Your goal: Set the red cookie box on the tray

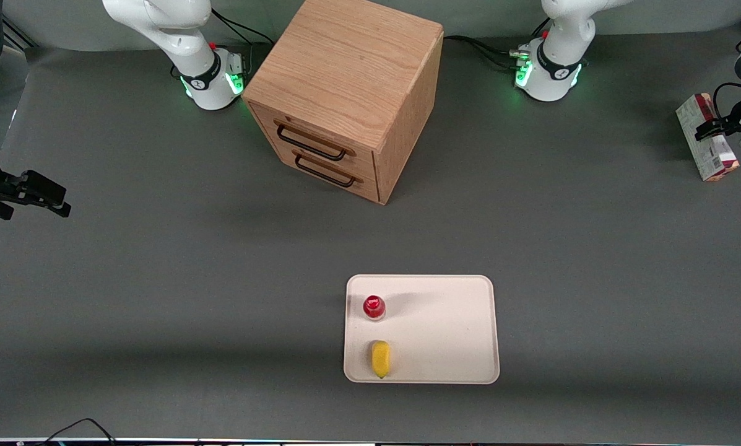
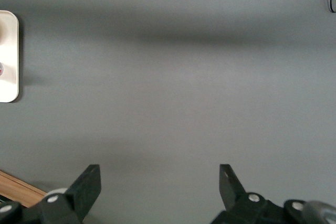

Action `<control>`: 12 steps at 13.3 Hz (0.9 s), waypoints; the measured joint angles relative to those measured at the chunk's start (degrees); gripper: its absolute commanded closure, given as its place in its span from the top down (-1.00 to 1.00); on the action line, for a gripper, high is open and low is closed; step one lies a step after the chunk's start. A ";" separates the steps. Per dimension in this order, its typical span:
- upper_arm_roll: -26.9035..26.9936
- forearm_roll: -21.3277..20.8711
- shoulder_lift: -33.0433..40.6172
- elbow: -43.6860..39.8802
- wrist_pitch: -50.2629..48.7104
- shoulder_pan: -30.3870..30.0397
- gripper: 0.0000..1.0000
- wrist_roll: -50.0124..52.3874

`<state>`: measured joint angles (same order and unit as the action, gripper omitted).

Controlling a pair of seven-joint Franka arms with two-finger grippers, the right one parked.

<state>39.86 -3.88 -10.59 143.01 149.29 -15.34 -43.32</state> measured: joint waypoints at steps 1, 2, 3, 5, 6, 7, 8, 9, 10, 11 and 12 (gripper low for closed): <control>0.00 0.06 -0.14 0.03 0.01 -0.12 -0.09 -0.10; 0.00 0.11 -0.15 0.06 0.02 -0.14 -0.33 -0.13; 0.00 0.12 -0.15 0.07 0.02 -0.15 -0.60 -0.16; -0.08 0.12 -0.15 0.08 0.02 -0.15 -1.00 -0.27; -0.22 0.12 -0.15 0.09 0.02 -0.14 -1.00 -0.35; -0.40 0.12 -0.15 0.09 0.02 -0.13 -1.00 -0.44; -0.58 0.12 -0.15 0.08 0.02 -0.10 -1.00 -0.55; -0.90 0.12 -0.14 0.02 0.01 -0.07 -1.00 -0.84; -1.52 0.13 -0.06 -0.28 -0.18 -0.02 -1.00 -1.27; -2.32 0.14 0.15 -0.99 -1.23 0.09 -1.00 -1.64; -3.48 0.16 0.60 -2.57 -4.20 0.18 -1.00 -1.99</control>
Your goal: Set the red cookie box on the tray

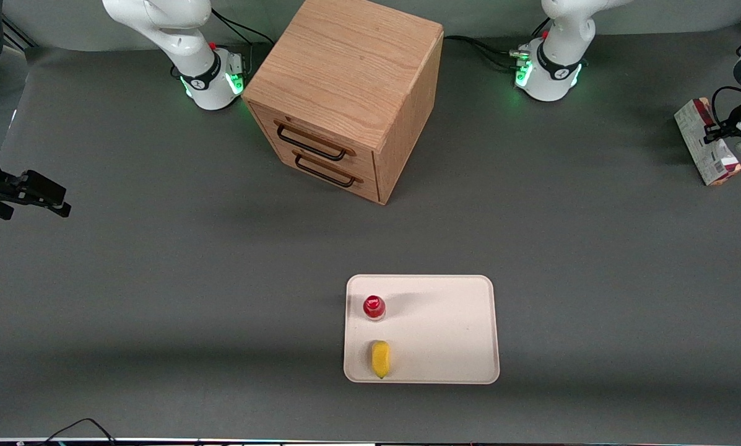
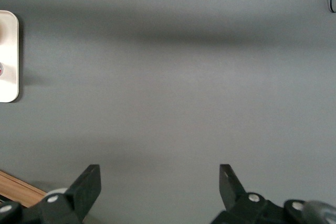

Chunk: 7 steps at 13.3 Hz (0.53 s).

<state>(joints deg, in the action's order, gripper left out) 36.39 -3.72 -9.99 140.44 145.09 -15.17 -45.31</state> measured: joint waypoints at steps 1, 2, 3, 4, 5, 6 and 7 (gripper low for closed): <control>-1.66 0.02 0.81 -2.53 -4.58 0.07 -1.00 -0.05; -3.51 0.04 1.66 -5.59 -9.36 0.13 -1.00 -0.04; -6.35 0.08 2.81 -10.44 -15.78 0.32 -1.00 0.09; -8.73 0.17 3.33 -14.13 -20.22 0.29 -1.00 0.69; -11.55 0.24 3.64 -18.16 -24.56 0.31 -1.00 2.42; -14.64 0.27 3.75 -22.19 -28.57 0.38 -1.00 5.13; -17.76 0.28 3.68 -26.08 -32.33 0.48 -1.00 8.50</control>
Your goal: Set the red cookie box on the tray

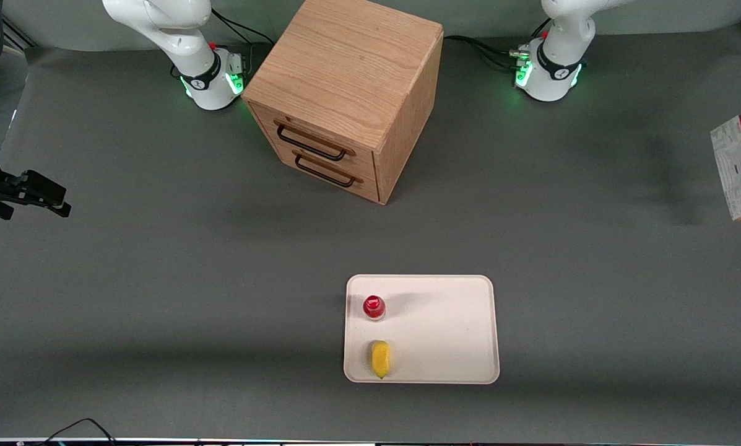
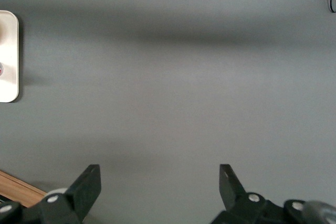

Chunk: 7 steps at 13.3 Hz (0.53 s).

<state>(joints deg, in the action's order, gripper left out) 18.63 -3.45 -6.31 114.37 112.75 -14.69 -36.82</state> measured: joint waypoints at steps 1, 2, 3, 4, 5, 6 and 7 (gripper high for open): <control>-3.03 0.01 -0.29 -3.74 -3.35 0.10 -1.00 3.64; -6.06 0.02 -0.91 -7.49 -6.27 0.18 -1.00 7.65; -8.97 0.05 -1.86 -10.94 -8.33 0.24 -1.00 11.79; -12.14 0.07 -3.10 -14.23 -9.55 0.36 -1.00 16.44; -15.04 0.04 -4.44 -16.90 -9.94 0.81 -1.00 21.08; -17.14 0.03 -5.79 -19.11 -10.02 2.20 -1.00 25.85; -18.14 0.03 -7.06 -20.97 -10.06 4.69 -1.00 30.47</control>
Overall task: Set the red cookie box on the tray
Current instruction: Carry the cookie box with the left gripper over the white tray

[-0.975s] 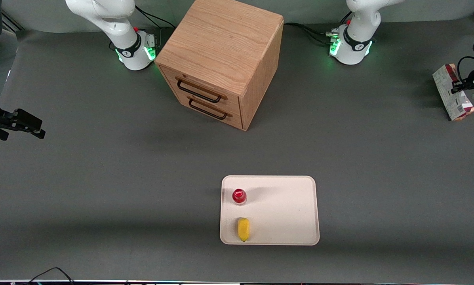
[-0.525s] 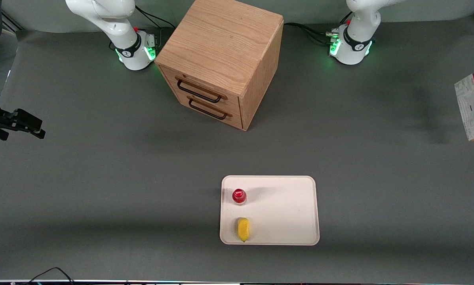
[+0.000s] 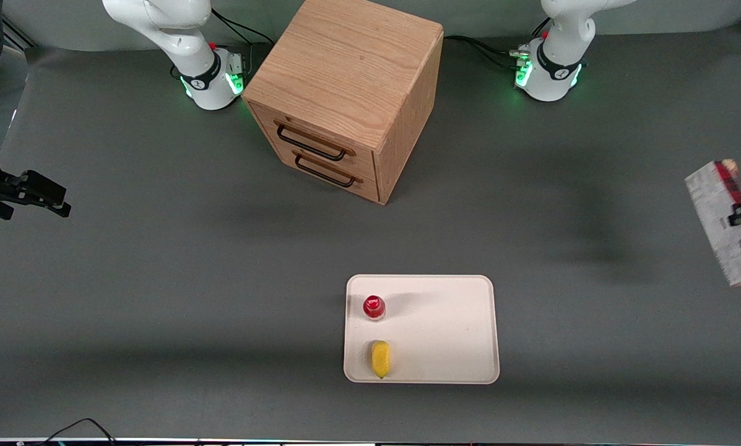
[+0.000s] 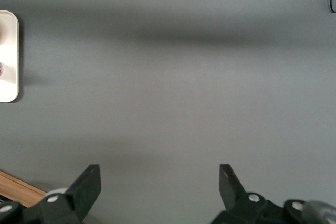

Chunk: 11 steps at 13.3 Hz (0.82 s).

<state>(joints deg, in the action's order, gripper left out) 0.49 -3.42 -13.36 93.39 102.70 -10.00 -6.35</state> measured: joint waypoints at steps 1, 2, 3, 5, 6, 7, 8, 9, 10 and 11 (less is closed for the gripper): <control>-0.36 -0.17 -1.28 -1.79 -0.08 3.23 -1.00 4.45; -0.76 -0.52 -2.82 -3.78 -0.53 6.50 -1.00 8.60; -1.82 -1.00 -4.55 -5.83 -1.36 8.87 -1.00 12.09; -6.10 -2.47 -8.94 -10.47 -3.41 11.20 -1.00 18.56; -8.15 -2.78 -11.63 -13.26 -4.00 12.18 -1.00 21.72; -9.47 -2.90 -14.50 -16.18 -4.14 13.37 -1.00 24.23; -10.31 -2.99 -17.28 -19.01 -4.17 14.51 -1.00 25.58; -10.69 -3.04 -19.78 -21.48 -4.19 15.57 -1.00 26.30; -10.81 -3.08 -21.89 -23.43 -4.16 16.53 -1.00 26.56; -10.89 -3.09 -23.50 -24.64 -3.91 17.25 -1.00 26.62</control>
<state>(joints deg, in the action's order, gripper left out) -10.40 -6.51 -36.87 68.75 98.78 7.24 20.28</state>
